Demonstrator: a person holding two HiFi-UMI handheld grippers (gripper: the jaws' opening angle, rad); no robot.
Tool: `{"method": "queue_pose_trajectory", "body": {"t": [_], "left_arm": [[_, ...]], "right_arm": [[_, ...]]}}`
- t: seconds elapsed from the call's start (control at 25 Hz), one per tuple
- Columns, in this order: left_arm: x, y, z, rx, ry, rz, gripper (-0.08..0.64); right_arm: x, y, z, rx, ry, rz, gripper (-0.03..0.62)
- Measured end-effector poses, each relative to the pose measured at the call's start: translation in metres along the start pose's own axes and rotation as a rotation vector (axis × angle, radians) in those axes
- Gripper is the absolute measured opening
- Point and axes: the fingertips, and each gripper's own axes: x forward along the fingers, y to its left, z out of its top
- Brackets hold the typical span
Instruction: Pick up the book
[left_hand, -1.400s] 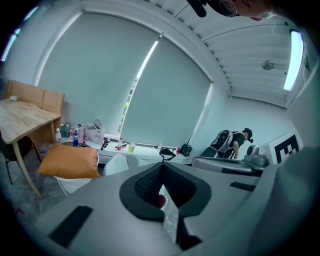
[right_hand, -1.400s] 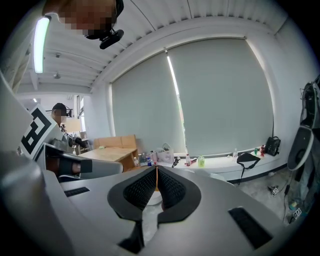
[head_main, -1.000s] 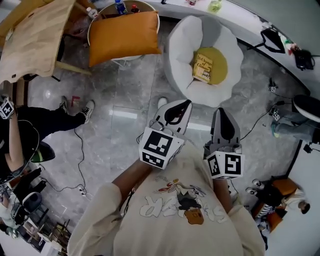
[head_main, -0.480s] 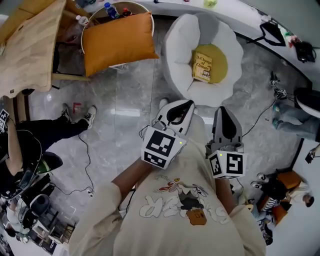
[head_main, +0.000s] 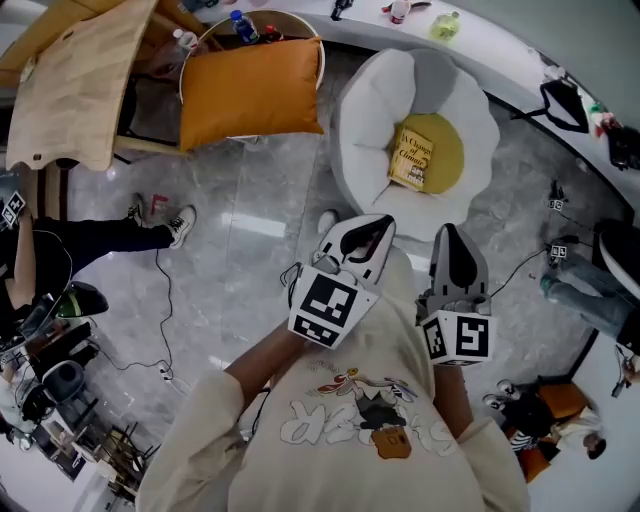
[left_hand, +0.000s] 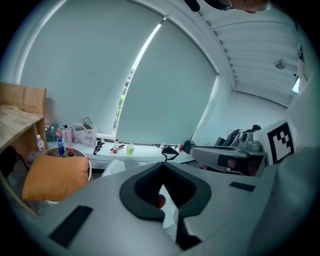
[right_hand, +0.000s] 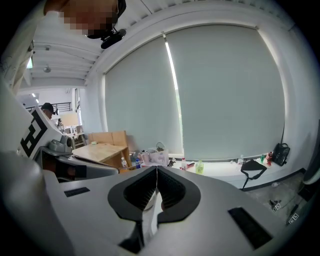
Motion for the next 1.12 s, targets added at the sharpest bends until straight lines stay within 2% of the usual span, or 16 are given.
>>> {"method": "queue_pose_trajectory", "body": {"t": [0.2, 0.48, 0.64, 0.84, 1.12], "left_arm": [[0.042, -0.016, 0.004, 0.009, 0.026, 0.009, -0.005], [0.104, -0.043, -0.014, 0.039, 0.125, -0.024, -0.005], [0.126, -0.039, -0.023, 0.017, 0.143, 0.016, -0.005], [0.140, -0.031, -0.029, -0.002, 0.156, 0.008, -0.005], [0.167, 0.008, -0.044, -0.055, 0.182, -0.033, -0.005]], "right_arm": [[0.008, -0.041, -0.005, 0.002, 0.011, 0.036, 0.024], [0.023, -0.107, -0.023, 0.046, 0.056, 0.059, 0.023], [0.032, -0.134, -0.030, 0.040, 0.069, 0.069, 0.023], [0.043, -0.145, -0.039, 0.022, 0.109, 0.064, 0.023], [0.084, -0.135, -0.066, 0.035, 0.175, 0.053, 0.023]]}}
